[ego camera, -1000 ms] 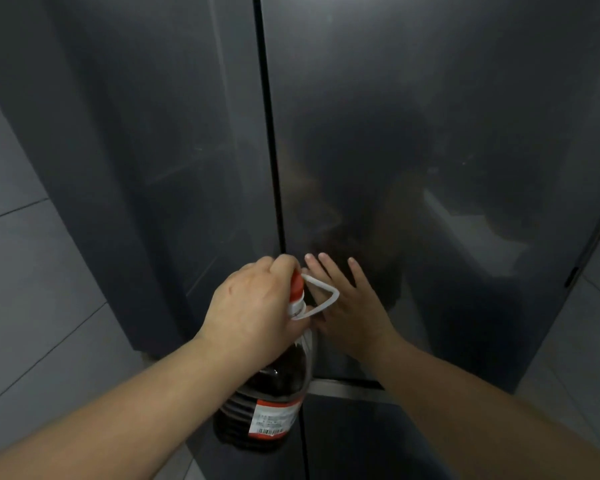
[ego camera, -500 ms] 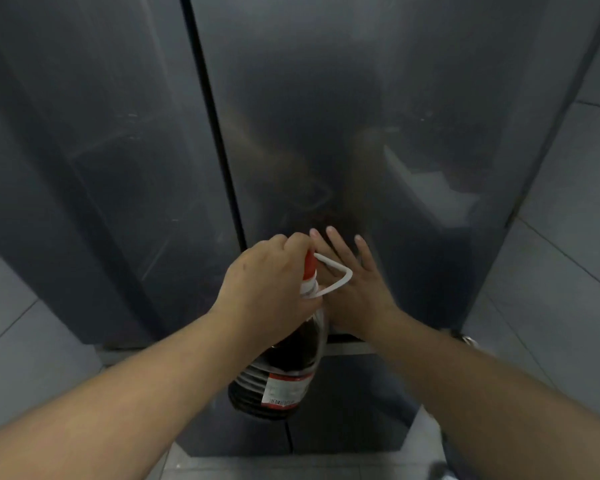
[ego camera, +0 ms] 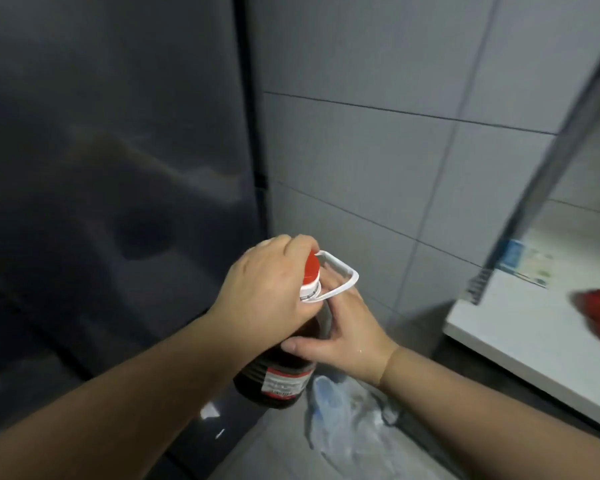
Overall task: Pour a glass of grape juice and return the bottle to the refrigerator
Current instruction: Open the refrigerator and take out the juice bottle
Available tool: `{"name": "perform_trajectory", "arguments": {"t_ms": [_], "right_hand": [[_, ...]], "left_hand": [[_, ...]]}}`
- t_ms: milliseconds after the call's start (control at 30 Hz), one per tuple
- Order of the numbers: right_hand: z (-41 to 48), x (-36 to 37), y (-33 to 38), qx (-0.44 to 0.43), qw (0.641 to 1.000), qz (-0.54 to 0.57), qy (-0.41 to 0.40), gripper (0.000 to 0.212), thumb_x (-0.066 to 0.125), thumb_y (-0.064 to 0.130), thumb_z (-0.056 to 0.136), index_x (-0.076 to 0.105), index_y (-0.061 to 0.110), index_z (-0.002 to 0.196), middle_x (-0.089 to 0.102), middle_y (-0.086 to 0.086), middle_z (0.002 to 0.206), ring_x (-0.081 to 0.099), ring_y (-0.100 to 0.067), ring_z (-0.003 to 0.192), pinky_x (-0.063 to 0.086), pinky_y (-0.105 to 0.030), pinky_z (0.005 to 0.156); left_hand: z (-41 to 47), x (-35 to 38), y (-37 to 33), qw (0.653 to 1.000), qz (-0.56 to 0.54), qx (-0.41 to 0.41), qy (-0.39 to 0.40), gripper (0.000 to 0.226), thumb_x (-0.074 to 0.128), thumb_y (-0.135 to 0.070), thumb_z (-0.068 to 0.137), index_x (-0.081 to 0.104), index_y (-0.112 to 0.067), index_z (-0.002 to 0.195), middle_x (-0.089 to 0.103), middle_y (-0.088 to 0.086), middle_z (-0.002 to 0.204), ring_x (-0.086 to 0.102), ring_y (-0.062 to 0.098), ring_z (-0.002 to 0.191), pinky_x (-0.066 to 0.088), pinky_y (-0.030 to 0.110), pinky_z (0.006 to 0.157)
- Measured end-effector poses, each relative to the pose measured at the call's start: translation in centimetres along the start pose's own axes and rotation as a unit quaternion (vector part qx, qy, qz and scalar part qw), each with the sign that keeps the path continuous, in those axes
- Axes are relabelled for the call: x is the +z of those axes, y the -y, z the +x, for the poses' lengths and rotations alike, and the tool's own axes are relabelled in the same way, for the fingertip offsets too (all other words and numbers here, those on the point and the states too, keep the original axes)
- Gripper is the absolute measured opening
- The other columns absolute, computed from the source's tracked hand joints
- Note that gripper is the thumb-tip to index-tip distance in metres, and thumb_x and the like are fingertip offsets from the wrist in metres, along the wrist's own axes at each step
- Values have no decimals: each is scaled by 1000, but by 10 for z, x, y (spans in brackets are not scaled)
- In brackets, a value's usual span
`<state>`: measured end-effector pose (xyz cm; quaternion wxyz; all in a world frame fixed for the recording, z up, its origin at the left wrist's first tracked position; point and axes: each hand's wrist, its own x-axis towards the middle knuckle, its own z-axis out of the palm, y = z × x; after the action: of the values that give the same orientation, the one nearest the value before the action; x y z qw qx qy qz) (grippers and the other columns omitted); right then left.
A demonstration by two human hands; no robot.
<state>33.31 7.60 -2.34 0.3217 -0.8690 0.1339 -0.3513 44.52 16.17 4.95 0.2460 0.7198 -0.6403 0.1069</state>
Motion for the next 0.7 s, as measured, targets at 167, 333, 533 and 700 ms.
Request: {"name": "perform_trajectory", "arguments": {"t_ms": [167,333,533,700], "right_hand": [[-84,-80,7,103,984,-17,-143,77,88,43,60,53,31,126,61,7,119,55,-22,117,46,-45,95],[-175,-164,24,137,955,-152,-217,75,86,45,57,55,27,123,60,13,109,55,-18,106,46,-45,88],[-307,-251,40,203,917,-229,-255,71,82,51,67,53,31,129,57,17,126,50,-15,123,40,-48,99],[-452,-331,61,252,842,-323,-350,69,65,63,71,44,41,134,47,27,137,41,-10,136,31,-62,109]], "left_hand": [[11,36,-100,989,-39,139,-7,57,83,-38,56,62,-16,105,68,3,88,66,29,81,53,36,76],[5,74,-206,959,-107,257,-51,62,72,-46,59,60,-16,112,70,0,87,68,25,80,25,46,110],[-20,109,-350,924,-194,330,-12,55,54,-51,66,53,-22,112,69,-2,86,69,24,81,22,45,111],[-43,127,-472,911,-200,361,20,60,65,-54,65,56,-21,114,69,-3,94,68,22,89,21,42,114]]}}
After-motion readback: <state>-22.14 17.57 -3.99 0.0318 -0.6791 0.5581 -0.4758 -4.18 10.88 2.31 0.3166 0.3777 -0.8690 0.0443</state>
